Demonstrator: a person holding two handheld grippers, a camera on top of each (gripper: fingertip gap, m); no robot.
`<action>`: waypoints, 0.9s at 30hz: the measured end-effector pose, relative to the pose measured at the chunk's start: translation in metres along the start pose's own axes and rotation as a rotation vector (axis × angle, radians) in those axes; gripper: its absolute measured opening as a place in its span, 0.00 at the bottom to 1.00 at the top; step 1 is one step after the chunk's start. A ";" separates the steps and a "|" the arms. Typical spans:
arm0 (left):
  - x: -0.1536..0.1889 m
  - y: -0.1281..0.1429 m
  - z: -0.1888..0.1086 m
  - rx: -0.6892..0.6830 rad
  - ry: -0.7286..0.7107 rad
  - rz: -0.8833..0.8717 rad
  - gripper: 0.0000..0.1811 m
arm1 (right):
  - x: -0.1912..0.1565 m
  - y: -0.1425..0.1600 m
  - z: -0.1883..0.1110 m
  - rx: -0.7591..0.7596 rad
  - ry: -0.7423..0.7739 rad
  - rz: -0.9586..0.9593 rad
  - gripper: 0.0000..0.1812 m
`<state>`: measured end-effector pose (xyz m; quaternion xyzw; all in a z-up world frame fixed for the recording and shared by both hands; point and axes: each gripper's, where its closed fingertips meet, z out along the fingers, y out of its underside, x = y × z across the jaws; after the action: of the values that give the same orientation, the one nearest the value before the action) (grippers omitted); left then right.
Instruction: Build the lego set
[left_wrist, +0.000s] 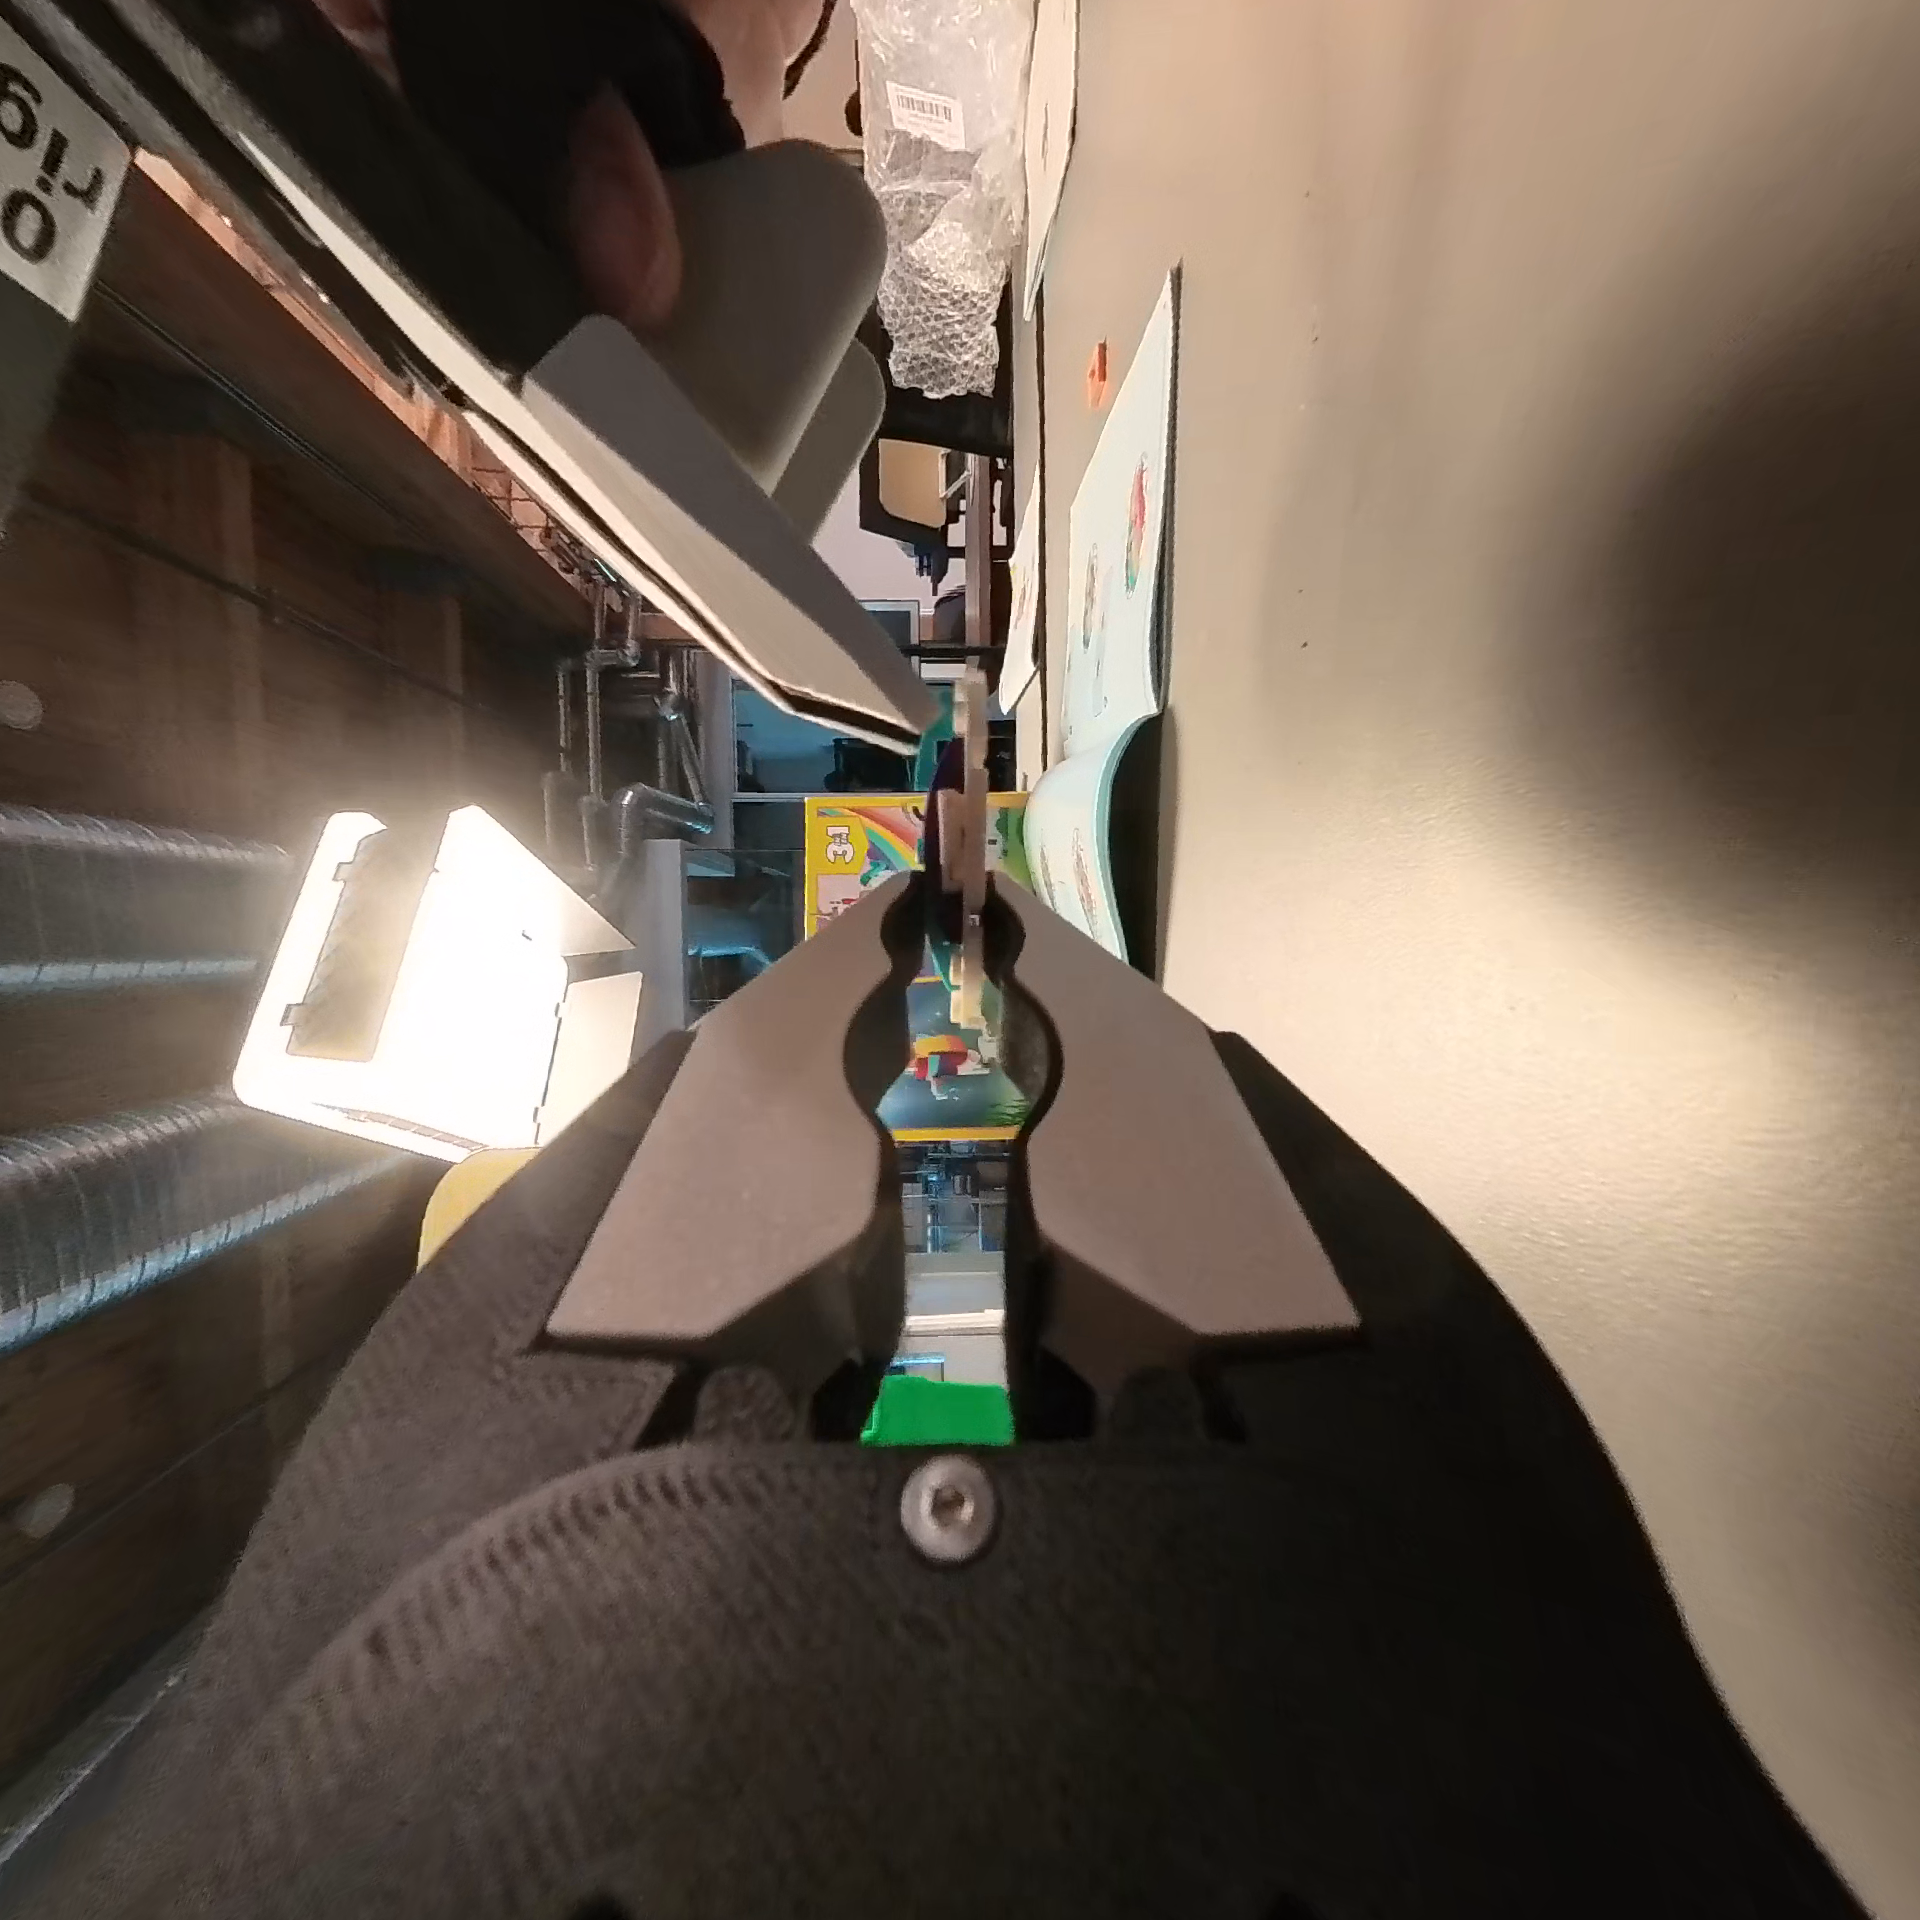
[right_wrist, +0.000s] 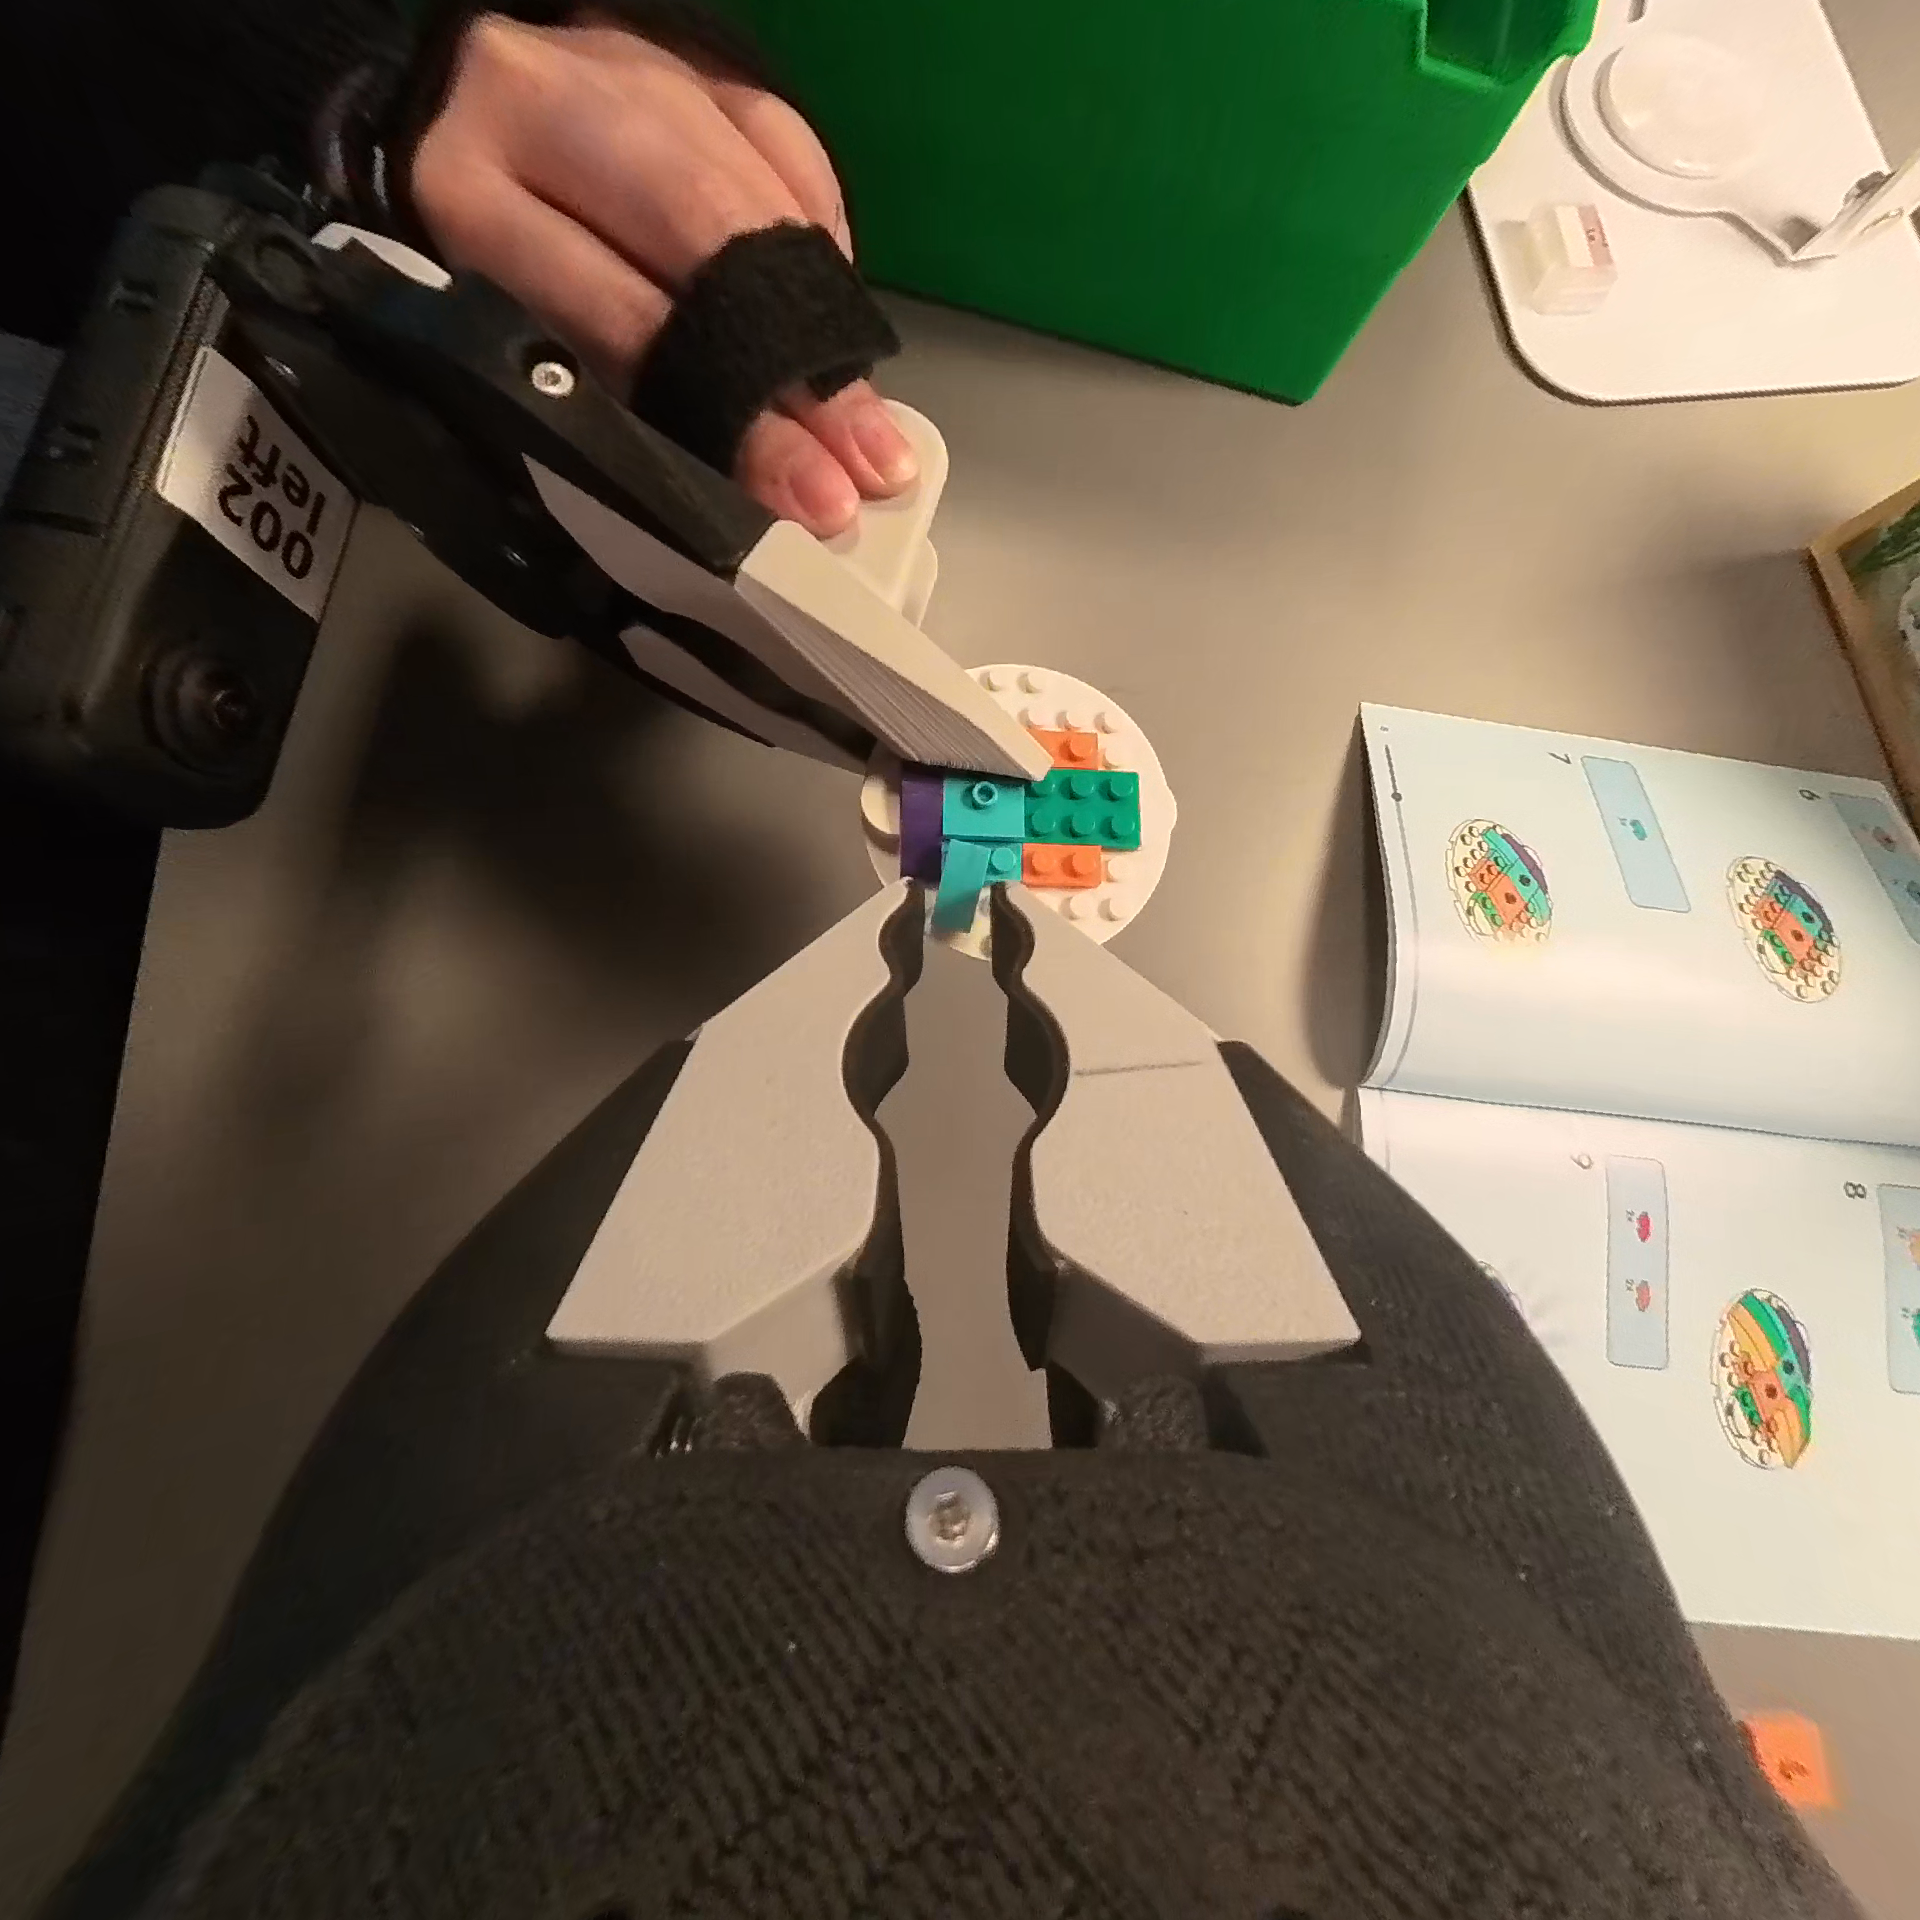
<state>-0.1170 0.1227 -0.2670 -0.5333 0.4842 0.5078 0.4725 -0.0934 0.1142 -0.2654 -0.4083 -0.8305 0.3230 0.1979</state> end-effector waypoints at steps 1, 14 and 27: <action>0.000 0.000 0.000 0.000 0.001 -0.002 0.05 | 0.000 -0.001 0.000 0.004 -0.002 0.000 0.06; -0.001 0.017 0.004 -0.070 0.047 -0.119 0.05 | 0.010 -0.001 0.001 0.047 0.559 -0.814 0.28; -0.001 0.013 0.002 -0.049 0.058 -0.149 0.05 | 0.014 -0.005 0.017 0.058 0.720 -0.952 0.14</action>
<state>-0.1305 0.1236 -0.2668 -0.5938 0.4440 0.4672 0.4816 -0.1148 0.1170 -0.2729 -0.0696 -0.7936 0.0625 0.6011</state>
